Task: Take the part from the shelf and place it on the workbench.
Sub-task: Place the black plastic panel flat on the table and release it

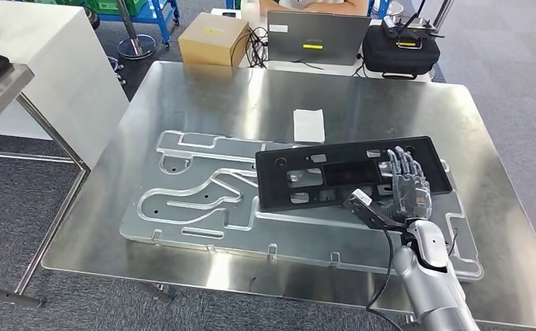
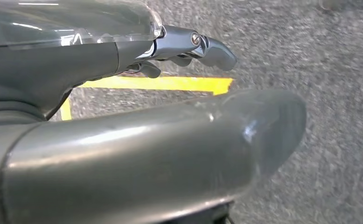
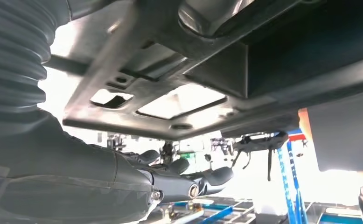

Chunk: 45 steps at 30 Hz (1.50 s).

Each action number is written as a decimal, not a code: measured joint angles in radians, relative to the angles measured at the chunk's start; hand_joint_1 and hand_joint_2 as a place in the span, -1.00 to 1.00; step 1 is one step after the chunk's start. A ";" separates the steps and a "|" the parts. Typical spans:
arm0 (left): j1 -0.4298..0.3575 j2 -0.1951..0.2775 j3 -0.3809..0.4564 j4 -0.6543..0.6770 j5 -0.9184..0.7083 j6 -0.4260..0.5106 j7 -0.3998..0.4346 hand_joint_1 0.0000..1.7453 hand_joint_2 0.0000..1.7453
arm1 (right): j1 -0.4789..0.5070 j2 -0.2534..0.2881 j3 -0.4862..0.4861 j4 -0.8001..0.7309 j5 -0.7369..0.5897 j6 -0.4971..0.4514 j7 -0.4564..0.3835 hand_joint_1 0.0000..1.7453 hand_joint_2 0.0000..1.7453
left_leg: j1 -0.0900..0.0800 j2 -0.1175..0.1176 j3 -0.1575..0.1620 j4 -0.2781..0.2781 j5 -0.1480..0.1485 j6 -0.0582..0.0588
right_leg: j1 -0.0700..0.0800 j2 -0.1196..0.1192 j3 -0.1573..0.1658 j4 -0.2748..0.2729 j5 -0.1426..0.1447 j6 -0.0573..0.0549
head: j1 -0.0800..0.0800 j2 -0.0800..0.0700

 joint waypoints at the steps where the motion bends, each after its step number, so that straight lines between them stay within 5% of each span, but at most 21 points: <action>1: 0.000 0.000 0.000 0.000 0.000 0.000 0.000 -1.00 -1.00 | 0.001 -0.001 -0.002 0.000 0.000 0.000 0.000 -1.00 1.00 | 0.000 0.004 -0.005 -0.001 0.008 0.010 | -0.002 0.001 -0.002 -0.001 -0.003 0.006 | 0.000 0.000; 3: -0.002 0.000 0.000 0.000 0.000 0.000 0.000 -1.00 -1.00 | 0.004 -0.003 -0.004 0.001 0.000 0.000 0.000 -1.00 1.00 | -0.001 0.011 -0.019 -0.007 0.026 0.034 | -0.004 0.004 -0.018 0.041 -0.055 0.010 | 0.005 0.000; 5: -0.003 0.000 0.000 0.000 0.000 0.000 0.000 -1.00 -1.00 | 0.006 -0.005 -0.005 0.001 0.000 0.000 0.000 -1.00 1.00 | -0.007 0.015 -0.039 -0.008 0.042 0.050 | -0.001 0.007 -0.053 0.160 -0.152 0.007 | 0.009 0.000; 7: -0.004 0.000 0.000 0.000 0.000 0.000 -0.001 -1.00 -1.00 | 0.009 -0.005 -0.005 0.001 0.000 0.000 0.000 -1.00 1.00 | -0.016 0.018 -0.062 -0.007 0.058 0.056 | 0.005 0.010 -0.075 0.269 -0.205 0.002 | 0.009 0.000; 9: -0.004 0.000 0.000 0.000 0.000 0.000 -0.001 -1.00 -1.00 | 0.010 -0.005 -0.007 0.000 0.000 0.000 -0.001 -1.00 1.00 | -0.024 0.019 -0.082 -0.006 0.073 0.058 | 0.013 0.012 -0.036 0.263 -0.178 -0.008 | 0.009 0.000; 11: -0.004 -0.001 0.000 0.000 0.000 -0.001 -0.002 -1.00 -1.00 | 0.008 -0.005 -0.009 -0.001 0.000 -0.001 -0.003 -1.00 1.00 | -0.029 0.019 -0.096 -0.005 0.087 0.056 | 0.024 0.012 0.063 0.139 -0.135 -0.029 | 0.009 0.000; 13: -0.005 -0.004 0.000 0.001 0.001 -0.002 -0.004 -1.00 -1.00 | 0.006 -0.006 -0.012 -0.004 0.002 -0.001 -0.006 -1.00 1.00 | -0.032 0.018 -0.104 -0.005 0.100 0.050 | 0.036 0.011 0.144 0.016 -0.131 -0.047 | 0.008 0.000; 16: -0.006 -0.004 0.001 0.001 0.001 -0.003 -0.006 -1.00 -1.00 | 0.014 -0.007 -0.013 -0.006 0.007 -0.001 -0.010 -1.00 1.00 | -0.029 0.016 -0.112 -0.008 0.121 0.032 | 0.039 0.011 0.157 -0.034 -0.125 -0.058 | 0.009 0.000; 18: -0.004 -0.001 0.001 0.001 0.001 -0.005 -0.007 -1.00 -1.00 | 0.018 -0.006 -0.013 -0.005 0.009 0.000 -0.013 -1.00 1.00 | -0.028 0.013 -0.125 0.018 0.083 0.020 | 0.031 0.009 0.144 -0.047 -0.101 -0.068 | 0.007 0.000; 21: -0.005 0.000 0.001 0.002 0.000 -0.012 -0.008 -1.00 -1.00 | 0.017 -0.005 -0.014 -0.005 0.009 0.001 -0.016 -1.00 1.00 | -0.018 0.011 -0.159 0.169 -0.060 0.003 | 0.026 0.007 0.105 -0.051 -0.064 -0.076 | 0.001 0.000; 22: -0.005 0.000 0.001 0.002 0.000 -0.013 -0.008 -1.00 -1.00 | 0.017 -0.005 -0.014 -0.005 0.009 0.001 -0.017 -1.00 1.00 | -0.014 0.011 -0.164 0.220 -0.083 -0.001 | 0.026 0.007 0.090 -0.049 -0.053 -0.075 | 0.001 0.000; 24: -0.006 0.000 0.001 0.002 0.000 -0.015 -0.008 -1.00 -1.00 | 0.015 -0.005 -0.017 -0.004 0.009 0.001 -0.018 -1.00 1.00 | -0.007 0.012 -0.138 0.252 -0.054 -0.008 | 0.023 0.006 0.056 -0.041 -0.032 -0.067 | 0.001 0.000; 26: -0.007 0.000 0.001 0.002 0.000 -0.016 -0.009 -1.00 -1.00 | 0.010 -0.005 -0.019 -0.004 0.009 0.001 -0.018 -1.00 1.00 | -0.002 0.012 -0.060 0.169 0.003 -0.012 | 0.019 0.006 0.022 -0.028 -0.014 -0.057 | 0.000 0.000; 29: -0.012 0.000 0.001 0.002 0.000 -0.016 -0.010 -1.00 -1.00 | 0.006 -0.008 -0.022 -0.006 0.010 0.003 -0.018 -1.00 1.00 | -0.007 0.009 0.060 -0.014 -0.021 -0.003 | 0.020 0.006 -0.004 -0.015 0.011 -0.036 | 0.001 0.000; 32: -0.013 -0.001 0.002 0.003 0.000 -0.016 -0.011 -1.00 -1.00 | 0.026 -0.008 -0.022 -0.003 0.012 0.013 -0.019 -1.00 1.00 | -0.013 0.010 0.051 -0.038 -0.013 0.025 | 0.017 0.005 -0.011 -0.021 0.030 -0.016 | 0.001 0.000; 35: -0.015 -0.004 0.002 0.003 0.000 -0.016 -0.011 -1.00 -1.00 | 0.048 -0.009 -0.022 -0.001 0.013 0.015 -0.020 -1.00 1.00 | -0.014 0.017 0.005 -0.041 0.030 0.055 | 0.012 0.008 -0.054 0.057 -0.082 -0.007 | 0.002 0.000; 37: -0.014 -0.004 0.002 0.003 0.000 -0.016 -0.011 -1.00 -1.00 | 0.054 -0.009 -0.022 -0.002 0.013 0.013 -0.020 -1.00 1.00 | -0.018 0.020 -0.031 -0.039 0.056 0.062 | 0.012 0.011 -0.083 0.181 -0.177 -0.004 | 0.004 0.000; 38: -0.014 -0.004 0.002 0.003 0.000 -0.016 -0.011 -1.00 -1.00 | 0.058 -0.008 -0.022 -0.003 0.013 0.012 -0.020 -1.00 1.00 | -0.020 0.021 -0.050 -0.036 0.069 0.062 | 0.012 0.012 -0.087 0.235 -0.189 -0.003 | 0.005 0.000; 40: -0.014 -0.004 0.002 0.003 0.000 -0.016 -0.011 -1.00 -1.00 | 0.067 -0.008 -0.022 -0.003 0.014 0.012 -0.020 -1.00 1.00 | -0.024 0.021 -0.088 -0.028 0.091 0.060 | 0.012 0.013 -0.057 0.270 -0.150 -0.004 | 0.005 0.000; 42: -0.013 -0.005 0.002 0.003 0.000 -0.016 -0.011 -1.00 -1.00 | 0.070 -0.008 -0.021 -0.005 0.016 0.011 -0.020 -1.00 1.00 | -0.025 0.021 -0.121 -0.016 0.109 0.054 | 0.012 0.013 0.033 0.175 -0.107 -0.012 | 0.005 0.000; 45: -0.014 -0.007 0.002 0.003 0.000 -0.017 -0.010 -1.00 -1.00 | 0.071 -0.008 -0.021 -0.016 0.021 0.010 -0.020 -1.00 1.00 | -0.028 0.021 -0.143 -0.006 0.131 0.038 | 0.022 0.015 0.157 -0.009 -0.147 -0.026 | 0.006 0.000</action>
